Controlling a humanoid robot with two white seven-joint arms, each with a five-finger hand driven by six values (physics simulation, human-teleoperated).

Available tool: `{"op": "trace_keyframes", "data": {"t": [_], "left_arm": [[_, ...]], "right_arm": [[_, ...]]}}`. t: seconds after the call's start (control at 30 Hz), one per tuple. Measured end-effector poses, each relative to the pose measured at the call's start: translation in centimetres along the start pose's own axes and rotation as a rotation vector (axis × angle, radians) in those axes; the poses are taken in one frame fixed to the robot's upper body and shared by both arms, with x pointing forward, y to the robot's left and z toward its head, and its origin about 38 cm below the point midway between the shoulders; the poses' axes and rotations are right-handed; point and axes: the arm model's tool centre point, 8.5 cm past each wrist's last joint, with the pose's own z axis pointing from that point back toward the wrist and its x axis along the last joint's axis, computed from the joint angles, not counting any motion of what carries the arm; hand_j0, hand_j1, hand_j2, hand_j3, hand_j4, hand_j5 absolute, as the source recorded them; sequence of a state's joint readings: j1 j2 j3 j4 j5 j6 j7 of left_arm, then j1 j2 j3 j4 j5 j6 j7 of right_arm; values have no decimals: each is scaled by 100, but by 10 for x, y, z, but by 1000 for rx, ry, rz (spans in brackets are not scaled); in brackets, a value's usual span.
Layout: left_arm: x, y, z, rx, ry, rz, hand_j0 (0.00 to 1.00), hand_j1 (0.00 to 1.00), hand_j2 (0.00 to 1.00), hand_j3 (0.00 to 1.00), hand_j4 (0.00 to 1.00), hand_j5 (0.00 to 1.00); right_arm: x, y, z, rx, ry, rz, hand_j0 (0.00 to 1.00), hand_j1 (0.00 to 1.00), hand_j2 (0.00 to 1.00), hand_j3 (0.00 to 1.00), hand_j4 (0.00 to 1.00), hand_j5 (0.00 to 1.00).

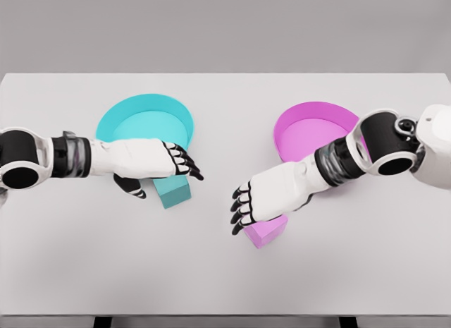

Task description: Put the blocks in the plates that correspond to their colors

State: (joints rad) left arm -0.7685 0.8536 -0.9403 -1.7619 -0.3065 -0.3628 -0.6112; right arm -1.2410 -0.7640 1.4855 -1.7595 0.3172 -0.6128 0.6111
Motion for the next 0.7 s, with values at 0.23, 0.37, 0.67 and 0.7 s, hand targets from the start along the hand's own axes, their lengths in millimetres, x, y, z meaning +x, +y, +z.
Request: {"op": "trace_keyframes", "data": {"t": [0.23,0.37,0.67,0.7], "left_arm": [[1,-5,-5,-10,4,-9,96,96,96,96,96,96],[2,-4,-10,-7,2,-9,96,96,96,96,96,96],[-2,-12,-20,-14,7,17,96,96,96,96,96,96],[-3,-12,-20,-15,9,19,96,96,96,96,96,96]], "right_arm": [[0,1,-5,22,6,28,100,100,100,100,100,100],[0,0,-7,24,2,34,100,100,100,100,100,100],[3,4,-13,44,-10,40,100,100,100,100,100,100],[3,5,-13,45,-10,40,100,100,100,100,100,100]]}}
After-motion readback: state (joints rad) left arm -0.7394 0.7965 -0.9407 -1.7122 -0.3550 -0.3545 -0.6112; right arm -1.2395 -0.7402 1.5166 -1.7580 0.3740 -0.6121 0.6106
